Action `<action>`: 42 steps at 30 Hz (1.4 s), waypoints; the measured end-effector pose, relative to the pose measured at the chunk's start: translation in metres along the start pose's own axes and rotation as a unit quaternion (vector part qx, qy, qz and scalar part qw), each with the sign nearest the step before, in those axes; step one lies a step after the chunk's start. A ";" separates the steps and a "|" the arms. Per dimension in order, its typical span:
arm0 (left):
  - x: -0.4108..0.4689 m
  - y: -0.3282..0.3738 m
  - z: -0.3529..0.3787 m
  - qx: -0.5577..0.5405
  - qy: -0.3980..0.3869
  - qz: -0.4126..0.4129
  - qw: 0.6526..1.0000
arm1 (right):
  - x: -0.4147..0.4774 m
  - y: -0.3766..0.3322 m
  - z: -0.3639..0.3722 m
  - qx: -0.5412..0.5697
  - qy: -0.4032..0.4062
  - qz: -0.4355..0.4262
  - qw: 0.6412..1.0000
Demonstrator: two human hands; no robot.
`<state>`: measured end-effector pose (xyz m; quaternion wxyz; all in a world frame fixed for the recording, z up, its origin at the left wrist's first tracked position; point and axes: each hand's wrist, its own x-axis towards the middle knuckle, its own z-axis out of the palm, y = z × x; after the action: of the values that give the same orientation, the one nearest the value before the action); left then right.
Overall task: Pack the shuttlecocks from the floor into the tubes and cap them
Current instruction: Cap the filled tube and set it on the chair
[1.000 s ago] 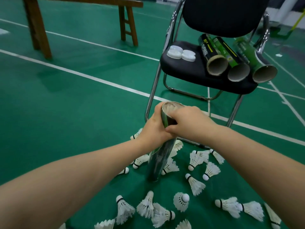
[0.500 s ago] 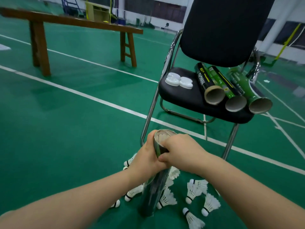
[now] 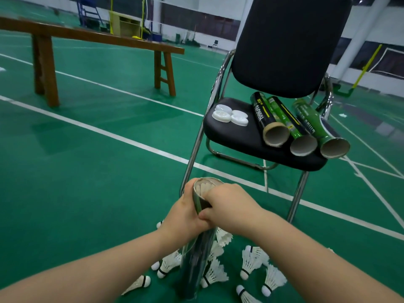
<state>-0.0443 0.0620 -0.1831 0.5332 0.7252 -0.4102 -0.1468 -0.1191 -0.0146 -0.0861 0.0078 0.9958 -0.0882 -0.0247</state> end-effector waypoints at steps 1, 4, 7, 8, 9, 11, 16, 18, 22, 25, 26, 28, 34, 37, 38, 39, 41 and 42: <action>0.000 0.000 0.000 -0.003 0.002 0.000 1.000 | 0.001 0.000 0.001 0.000 -0.001 -0.001 1.000; 0.002 0.000 -0.001 -0.007 0.003 -0.002 1.000 | 0.003 0.001 0.001 -0.002 -0.001 -0.003 1.000; 0.002 0.001 -0.002 -0.006 0.000 -0.008 1.000 | 0.003 0.000 -0.001 -0.002 -0.005 -0.001 1.000; 0.002 0.000 -0.002 -0.008 0.000 -0.010 1.000 | 0.003 0.000 -0.001 -0.003 -0.007 0.000 1.000; 0.002 0.000 -0.002 -0.012 -0.001 -0.010 1.000 | 0.003 -0.001 -0.002 -0.007 -0.012 0.002 1.000; 0.001 0.000 -0.002 -0.022 -0.003 -0.009 1.000 | 0.001 -0.001 -0.005 -0.010 -0.024 0.008 1.000; 0.016 0.010 -0.009 -0.009 -0.002 0.015 1.000 | 0.004 0.009 -0.017 0.014 -0.017 0.022 1.000; 0.027 0.017 -0.013 -0.013 0.002 0.019 1.000 | 0.010 0.015 -0.022 0.014 0.011 0.012 1.000; 0.059 0.040 -0.021 -0.036 0.001 0.026 0.999 | 0.023 0.032 -0.042 0.032 0.095 0.020 0.995; 0.091 0.058 -0.028 -0.034 0.013 0.034 0.999 | 0.041 0.047 -0.057 0.074 0.172 0.030 0.982; 0.102 0.063 -0.030 -0.023 0.017 0.035 0.999 | 0.048 0.053 -0.061 0.087 0.191 0.039 0.977; 0.123 0.069 -0.034 -0.009 0.031 0.028 0.999 | 0.064 0.065 -0.068 0.137 0.229 0.064 0.962; 0.165 0.060 -0.035 0.003 0.097 0.000 0.995 | 0.113 0.101 -0.076 0.277 0.297 0.095 0.909; 0.180 0.052 -0.033 0.003 0.108 -0.010 0.994 | 0.141 0.115 -0.071 0.280 0.284 0.116 0.910; 0.185 0.050 -0.032 0.002 0.111 -0.012 0.994 | 0.150 0.118 -0.069 0.276 0.282 0.125 0.910; 0.190 0.047 -0.032 0.000 0.116 -0.015 0.993 | 0.161 0.121 -0.066 0.278 0.282 0.135 0.908; 0.200 0.039 -0.033 -0.006 0.132 -0.025 0.991 | 0.181 0.127 -0.061 0.302 0.282 0.162 0.896; 0.204 0.035 -0.034 -0.007 0.140 -0.032 0.990 | 0.192 0.130 -0.058 0.316 0.276 0.182 0.890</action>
<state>0.0888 -0.0728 -0.0932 0.5859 0.7473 -0.3069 -0.0634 0.0493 -0.1757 -0.0351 -0.2786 0.8791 -0.2649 0.2817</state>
